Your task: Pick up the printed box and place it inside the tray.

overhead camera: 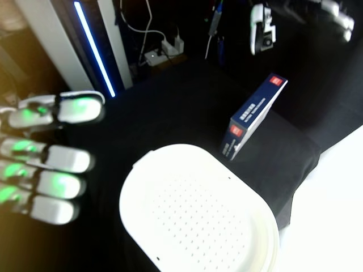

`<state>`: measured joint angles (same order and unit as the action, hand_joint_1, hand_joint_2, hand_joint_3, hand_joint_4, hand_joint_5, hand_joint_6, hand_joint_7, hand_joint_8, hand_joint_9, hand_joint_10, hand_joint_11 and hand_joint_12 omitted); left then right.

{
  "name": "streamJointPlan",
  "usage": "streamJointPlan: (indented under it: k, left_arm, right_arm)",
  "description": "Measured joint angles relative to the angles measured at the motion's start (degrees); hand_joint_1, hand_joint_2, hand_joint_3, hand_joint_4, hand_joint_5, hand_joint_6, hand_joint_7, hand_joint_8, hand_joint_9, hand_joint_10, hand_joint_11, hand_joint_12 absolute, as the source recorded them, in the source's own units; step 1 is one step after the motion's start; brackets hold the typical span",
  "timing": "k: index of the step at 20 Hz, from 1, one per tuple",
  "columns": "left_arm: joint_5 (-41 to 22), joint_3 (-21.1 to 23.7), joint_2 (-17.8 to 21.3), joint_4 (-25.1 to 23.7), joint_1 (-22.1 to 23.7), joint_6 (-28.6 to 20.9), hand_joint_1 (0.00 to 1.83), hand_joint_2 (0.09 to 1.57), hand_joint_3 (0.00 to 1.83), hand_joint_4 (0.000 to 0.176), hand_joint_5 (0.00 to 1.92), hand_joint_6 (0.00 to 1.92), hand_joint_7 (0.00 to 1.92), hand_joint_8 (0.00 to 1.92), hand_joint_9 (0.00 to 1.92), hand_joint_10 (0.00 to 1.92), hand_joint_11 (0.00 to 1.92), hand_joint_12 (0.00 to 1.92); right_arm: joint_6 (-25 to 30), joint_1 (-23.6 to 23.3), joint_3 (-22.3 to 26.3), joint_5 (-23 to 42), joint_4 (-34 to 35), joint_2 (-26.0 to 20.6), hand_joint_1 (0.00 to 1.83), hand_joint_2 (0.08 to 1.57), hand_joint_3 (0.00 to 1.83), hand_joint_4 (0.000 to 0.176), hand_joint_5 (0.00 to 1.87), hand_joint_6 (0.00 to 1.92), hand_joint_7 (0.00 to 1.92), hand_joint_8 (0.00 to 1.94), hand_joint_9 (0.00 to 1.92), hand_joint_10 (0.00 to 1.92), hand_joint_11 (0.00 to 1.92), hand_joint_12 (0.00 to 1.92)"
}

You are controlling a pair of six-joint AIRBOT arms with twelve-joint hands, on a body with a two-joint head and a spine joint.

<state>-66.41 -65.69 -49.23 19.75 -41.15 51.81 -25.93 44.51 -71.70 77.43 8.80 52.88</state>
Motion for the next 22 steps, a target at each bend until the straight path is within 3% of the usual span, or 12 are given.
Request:
streamJointPlan:
  k: [1,4,6,7,8,10,12,14,15,17,20,22]
  left_arm:
    - [2.03,-1.05,-0.94,-0.22,0.39,-0.96,0.70,0.96,0.01,0.072,0.02,0.00,0.11,0.00,0.11,0.01,0.00,0.18]
    - [5.55,-2.40,-2.19,-0.74,0.83,-2.10,0.67,0.91,0.00,0.072,0.00,0.00,0.07,0.00,0.12,0.00,0.00,0.23]
    - [6.93,-2.97,-2.43,-1.81,1.01,-3.58,0.63,0.91,0.00,0.037,0.00,0.00,0.06,0.00,0.08,0.00,0.00,0.16]
    - [7.54,-3.37,-2.47,-2.21,1.11,-4.09,0.63,0.90,0.00,0.049,0.00,0.00,0.06,0.00,0.06,0.00,0.00,0.07]
    - [8.61,-4.26,-2.82,-2.56,1.73,-4.79,0.62,0.88,0.00,0.042,0.00,0.00,0.06,0.00,0.07,0.01,0.01,0.07]
    - [11.61,-6.60,-3.80,-3.98,3.34,-7.30,0.61,0.86,0.01,0.070,0.00,0.00,0.06,0.00,0.07,0.00,0.00,0.20]
    - [14.16,-7.52,-4.20,-5.14,3.91,-8.31,0.66,0.93,0.01,0.055,0.00,0.00,0.06,0.00,0.10,0.00,0.00,0.39]
    - [19.30,-8.31,-4.42,-8.04,5.86,-8.41,0.61,0.97,0.00,0.044,0.00,0.00,0.01,0.00,0.12,0.00,0.00,0.57]
    - [20.96,-8.79,-4.61,-8.79,7.02,-8.50,0.63,0.95,0.00,0.073,0.00,0.00,0.01,0.00,0.12,0.00,0.00,0.53]
    - [25.53,-10.67,-5.42,-11.65,10.58,-8.50,0.69,0.92,0.00,0.043,0.00,0.00,0.01,0.00,0.10,0.01,0.00,0.36]
    - [32.00,-11.80,-7.10,-17.22,14.53,-8.59,0.69,0.77,0.00,0.068,0.00,0.00,0.02,0.00,0.12,0.00,0.00,0.28]
    - [35.65,-12.26,-8.39,-19.91,16.04,-8.57,0.69,0.73,0.00,0.058,0.00,0.00,0.05,0.00,0.15,0.00,0.00,0.35]
  right_arm:
    - [0.00,0.00,0.00,0.00,-0.20,0.00,0.52,0.73,0.14,0.176,0.00,0.00,0.08,0.00,0.01,0.00,0.00,0.01]
    - [0.00,0.00,-0.04,-0.13,0.11,0.00,0.52,0.70,0.11,0.176,0.00,0.00,0.00,0.00,0.00,0.00,0.00,0.00]
    - [0.00,0.00,-0.07,-0.17,0.17,0.00,0.55,0.68,0.09,0.176,0.00,0.00,0.00,0.00,0.00,0.00,0.00,0.00]
    - [-0.02,0.00,-0.07,-0.24,0.15,0.00,0.56,0.69,0.09,0.176,0.00,0.00,0.00,0.00,0.00,0.00,0.00,0.00]
    - [-0.02,0.00,-0.15,-0.44,0.15,0.00,0.57,0.70,0.09,0.176,0.00,0.00,0.00,0.00,0.00,0.00,0.00,0.00]
    - [0.00,0.00,-0.42,-1.05,0.11,0.00,0.63,0.72,0.04,0.176,0.00,0.00,0.03,0.01,0.00,0.00,0.00,0.00]
    - [0.00,0.00,-0.48,-1.36,0.42,0.00,0.66,0.72,0.04,0.145,0.00,0.00,0.07,0.02,0.00,0.00,0.00,0.00]
    - [0.00,0.00,-1.11,-1.51,0.90,0.57,0.68,0.74,0.04,0.149,0.00,0.00,0.08,0.02,0.00,0.00,0.00,0.00]
    - [-0.02,0.00,-1.11,-1.57,0.98,0.61,0.66,0.73,0.04,0.144,0.00,0.00,0.08,0.02,0.00,0.00,0.00,0.00]
    - [0.00,0.00,-1.11,-1.49,0.57,0.81,0.67,0.72,0.03,0.142,0.00,0.00,0.10,0.02,0.00,0.00,0.00,0.00]
    - [0.00,0.00,-1.11,-1.49,0.57,0.83,0.67,0.72,0.03,0.145,0.00,0.00,0.12,0.02,0.00,0.00,0.00,0.00]
    - [0.00,0.00,-1.11,-1.55,0.61,0.85,0.63,0.73,0.03,0.116,0.00,0.00,0.13,0.02,0.03,0.01,0.00,0.00]
